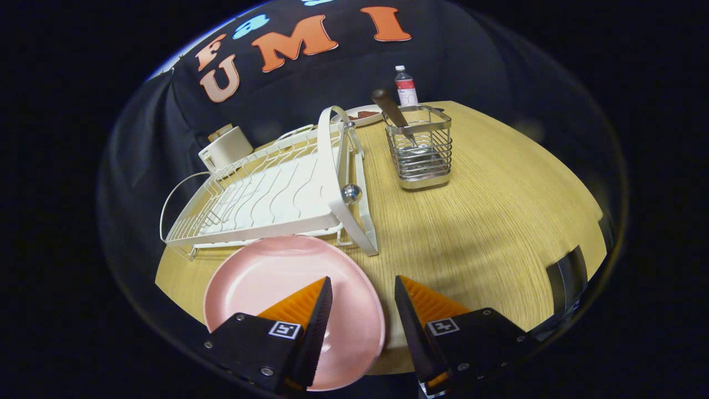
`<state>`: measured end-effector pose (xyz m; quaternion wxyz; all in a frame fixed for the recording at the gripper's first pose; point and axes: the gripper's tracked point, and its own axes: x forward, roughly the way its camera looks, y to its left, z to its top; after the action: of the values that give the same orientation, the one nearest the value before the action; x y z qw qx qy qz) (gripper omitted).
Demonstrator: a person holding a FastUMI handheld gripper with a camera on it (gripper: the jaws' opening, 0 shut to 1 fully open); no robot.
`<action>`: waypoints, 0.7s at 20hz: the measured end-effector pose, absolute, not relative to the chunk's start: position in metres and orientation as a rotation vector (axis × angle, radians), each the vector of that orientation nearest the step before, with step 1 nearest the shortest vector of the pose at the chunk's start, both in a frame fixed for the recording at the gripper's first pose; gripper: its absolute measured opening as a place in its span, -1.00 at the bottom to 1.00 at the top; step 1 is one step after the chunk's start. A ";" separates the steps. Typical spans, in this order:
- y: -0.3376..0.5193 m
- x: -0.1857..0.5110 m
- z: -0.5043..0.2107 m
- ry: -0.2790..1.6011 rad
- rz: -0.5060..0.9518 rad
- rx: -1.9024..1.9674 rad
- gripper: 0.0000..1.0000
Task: Take the plate from the dish rack, then take the spoon from the basket and place it into the plate.
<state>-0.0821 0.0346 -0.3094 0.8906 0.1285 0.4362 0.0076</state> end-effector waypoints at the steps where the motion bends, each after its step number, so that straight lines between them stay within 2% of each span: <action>1: 0.032 -0.079 -0.305 0.887 0.011 0.264 0.40; 14: -0.034 0.006 -0.217 0.507 -0.104 0.095 0.45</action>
<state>0.0062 -0.0338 -0.2174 0.9655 0.0467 0.2508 -0.0515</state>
